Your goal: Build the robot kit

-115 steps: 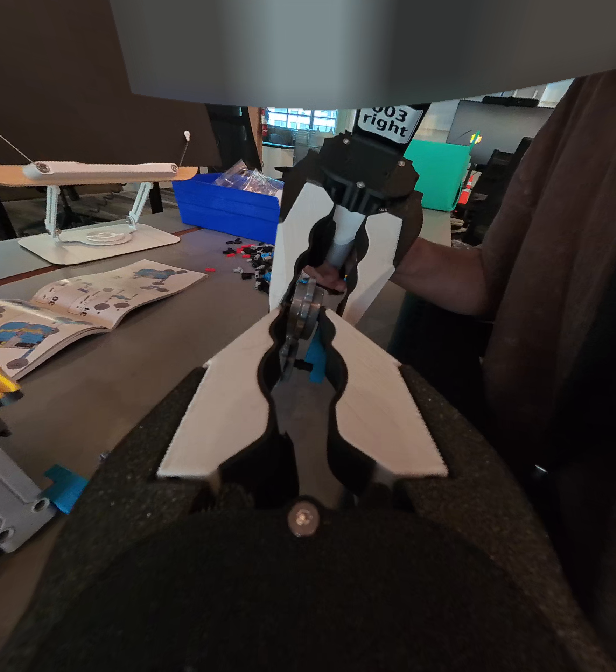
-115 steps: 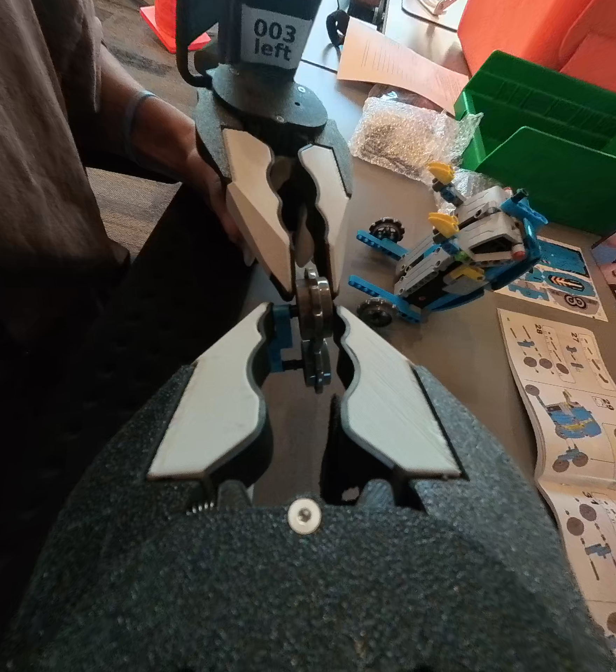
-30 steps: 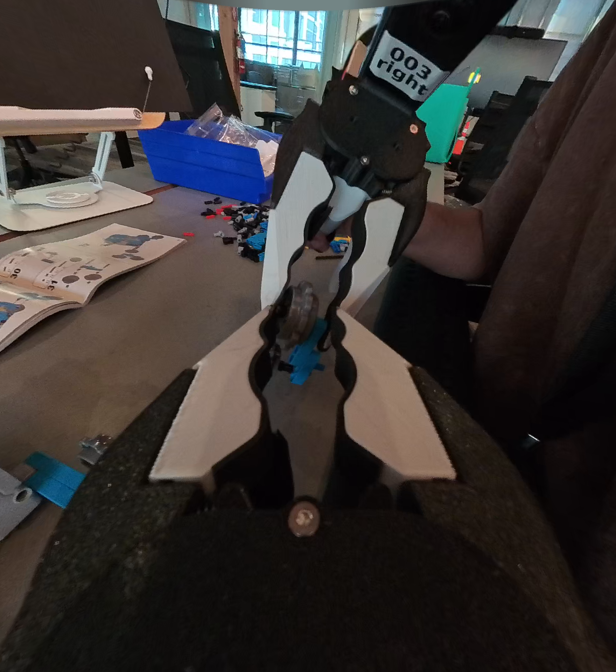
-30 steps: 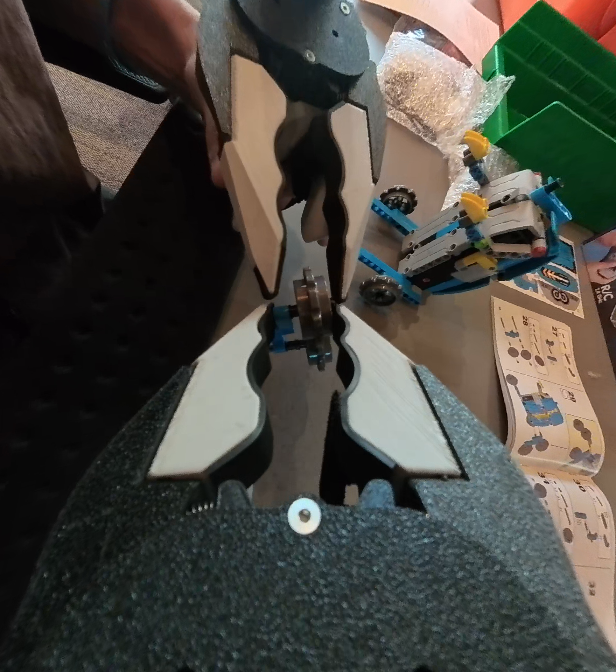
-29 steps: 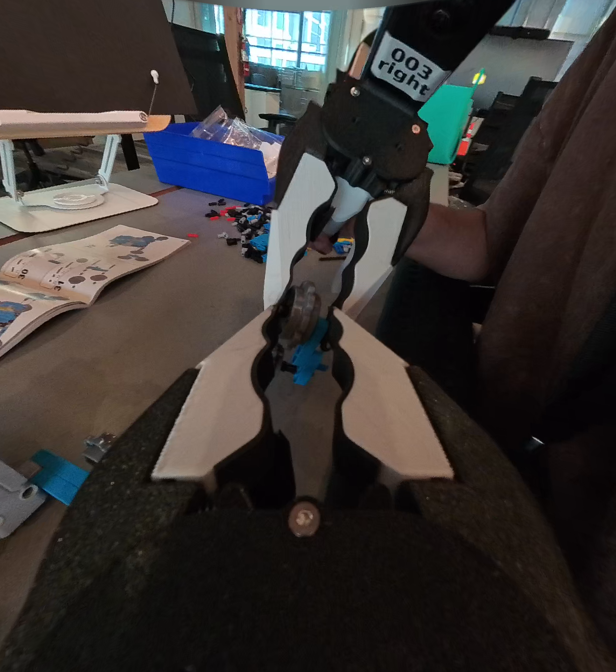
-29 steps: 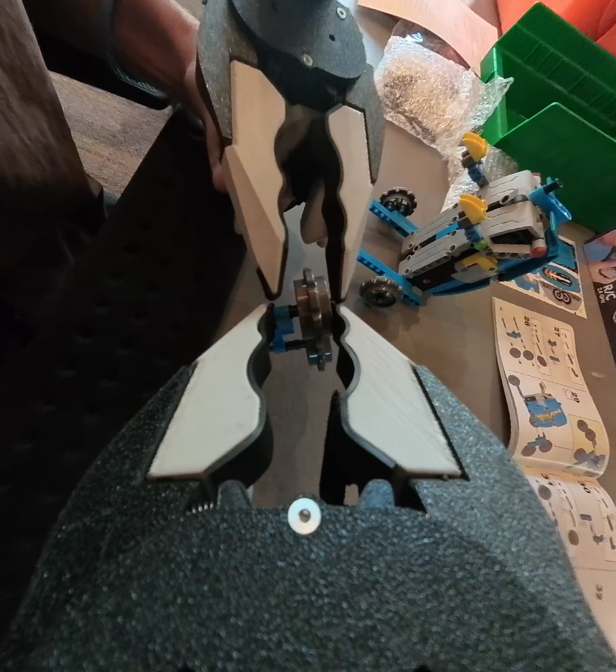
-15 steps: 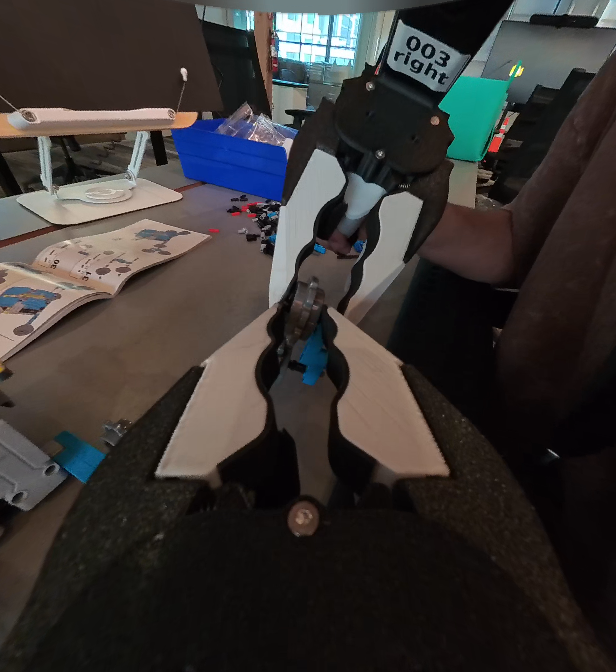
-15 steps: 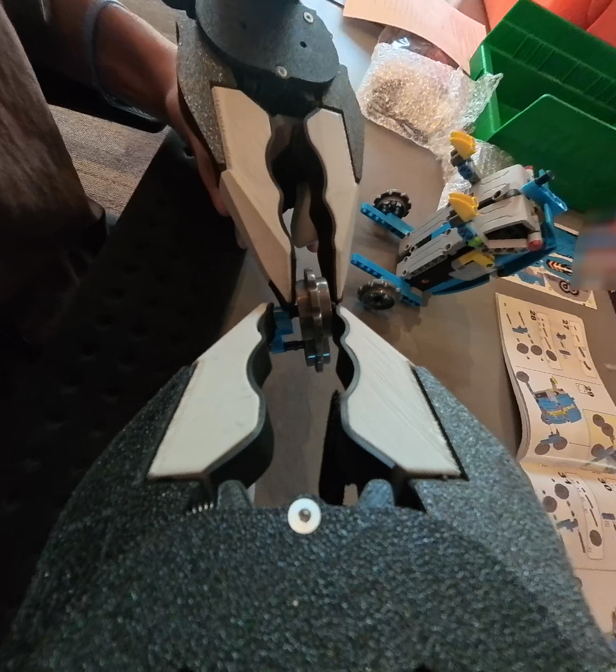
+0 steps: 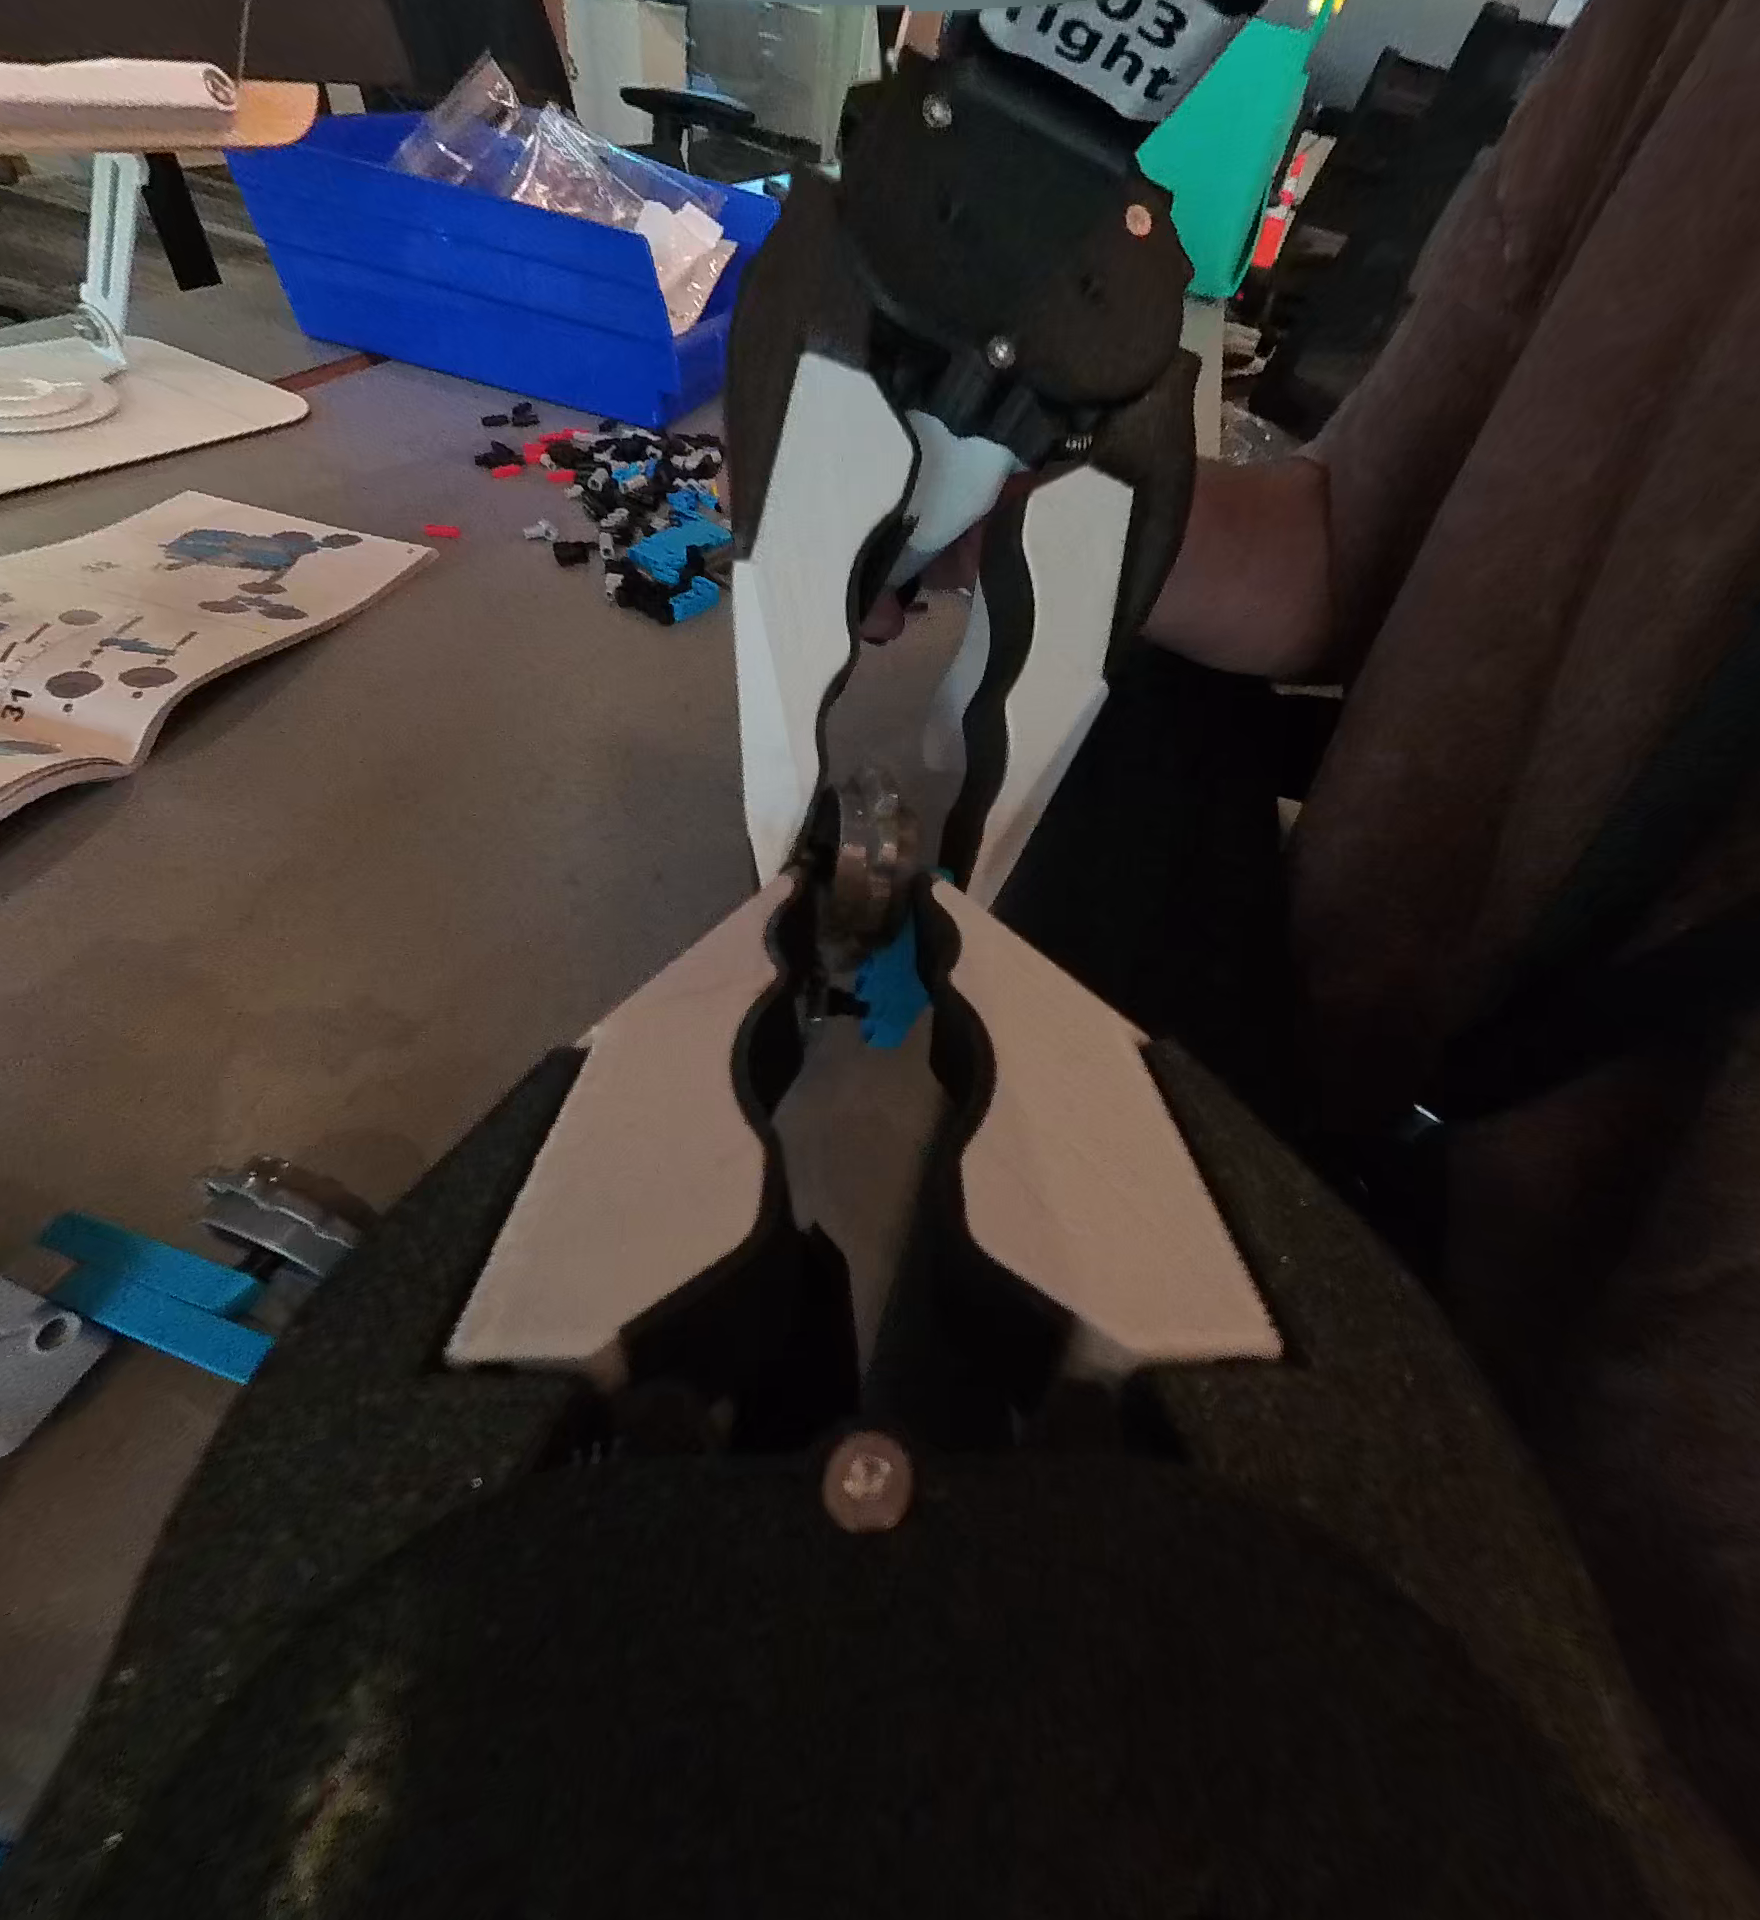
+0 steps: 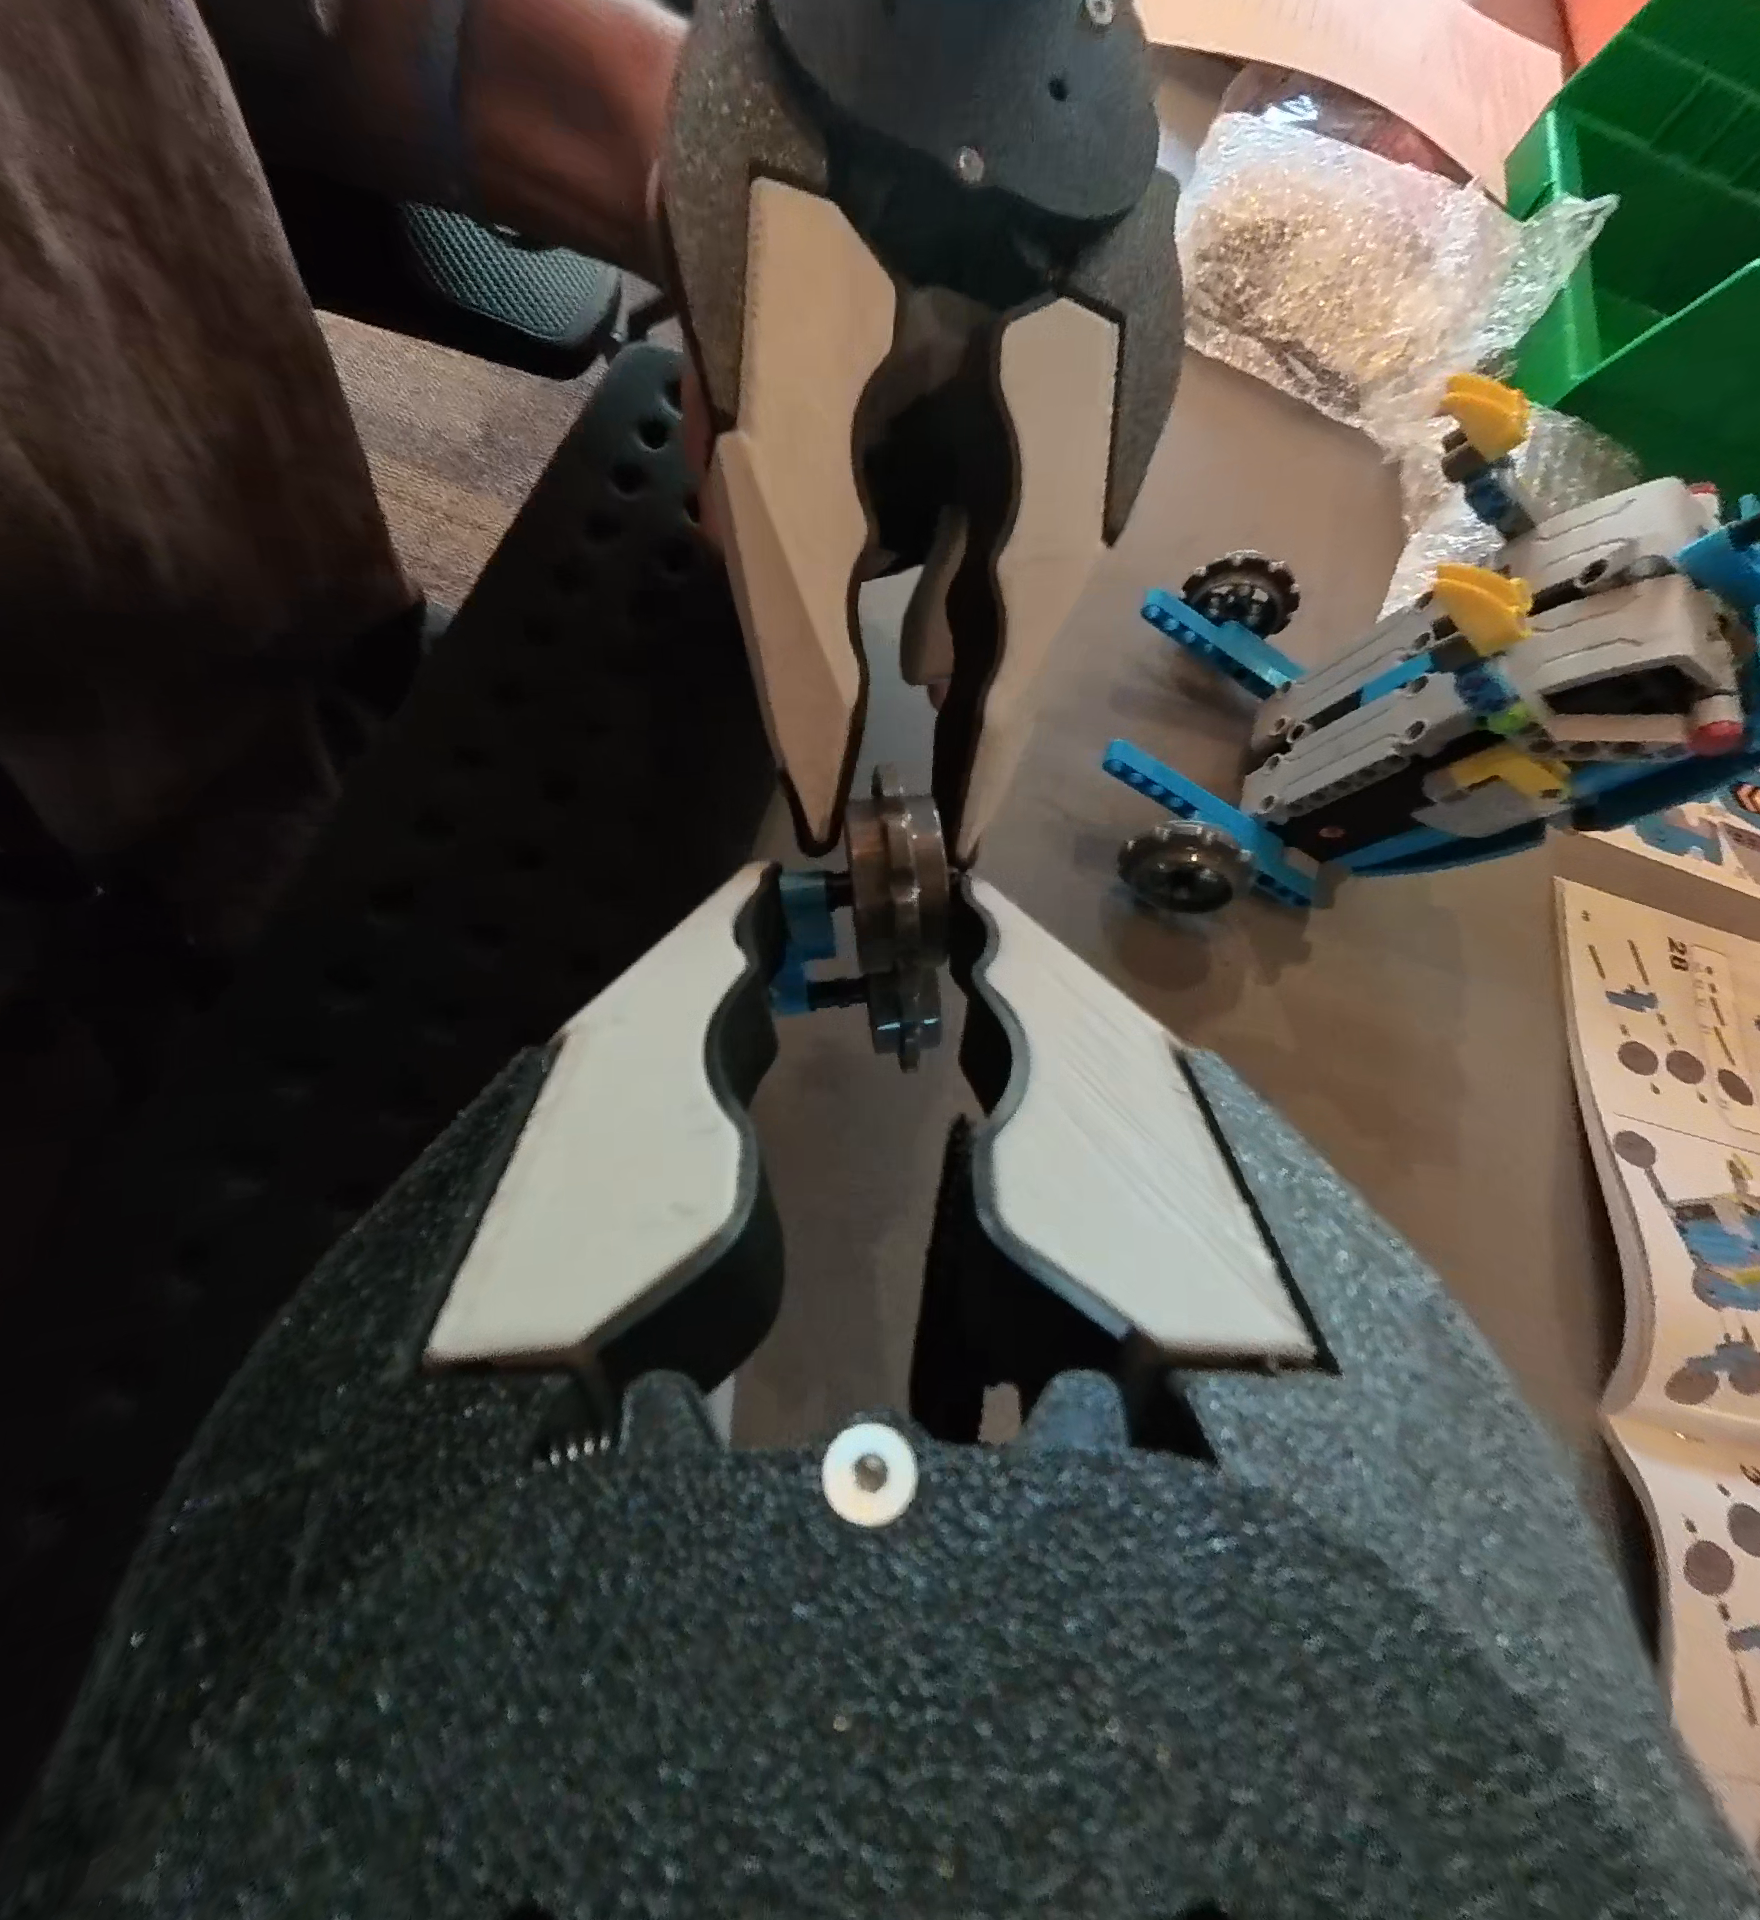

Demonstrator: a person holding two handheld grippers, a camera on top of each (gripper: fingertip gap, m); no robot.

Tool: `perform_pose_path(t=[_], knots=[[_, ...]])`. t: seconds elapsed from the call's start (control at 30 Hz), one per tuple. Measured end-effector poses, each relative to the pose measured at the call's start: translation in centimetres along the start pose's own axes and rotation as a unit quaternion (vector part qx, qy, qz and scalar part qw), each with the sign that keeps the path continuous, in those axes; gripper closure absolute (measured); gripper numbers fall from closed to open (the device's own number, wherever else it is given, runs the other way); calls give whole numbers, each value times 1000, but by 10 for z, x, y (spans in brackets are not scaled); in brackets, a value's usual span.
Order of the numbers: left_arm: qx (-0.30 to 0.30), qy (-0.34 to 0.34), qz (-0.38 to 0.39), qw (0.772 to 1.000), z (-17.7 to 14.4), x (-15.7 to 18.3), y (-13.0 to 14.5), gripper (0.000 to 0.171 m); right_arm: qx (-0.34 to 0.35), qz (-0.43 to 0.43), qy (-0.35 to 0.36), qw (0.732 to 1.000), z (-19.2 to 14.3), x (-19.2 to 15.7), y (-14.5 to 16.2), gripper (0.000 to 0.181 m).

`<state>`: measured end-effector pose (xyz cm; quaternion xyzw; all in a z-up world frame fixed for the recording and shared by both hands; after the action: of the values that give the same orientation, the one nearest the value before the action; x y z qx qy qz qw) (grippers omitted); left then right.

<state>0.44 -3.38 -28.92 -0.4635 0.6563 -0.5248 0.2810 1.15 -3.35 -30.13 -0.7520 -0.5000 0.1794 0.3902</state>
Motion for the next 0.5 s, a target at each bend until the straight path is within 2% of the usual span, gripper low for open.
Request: perform_pose_path(t=[0.5], knots=[[-32, 6, 23, 999, 2, 4, 11, 155, -19, -3, -24, 1000, 7, -7, 7, 151]])
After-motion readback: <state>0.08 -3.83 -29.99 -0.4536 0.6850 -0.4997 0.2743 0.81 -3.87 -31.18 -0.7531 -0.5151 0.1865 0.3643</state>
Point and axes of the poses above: each gripper's, where its closed fingertips meet, z out along the fingers, y out of its underside, x = y × z across the jaws, the point moved 1 cm from there along -z, back along the fingers, and after that the axes turned 7 degrees about -y, right-handed, at the moved point
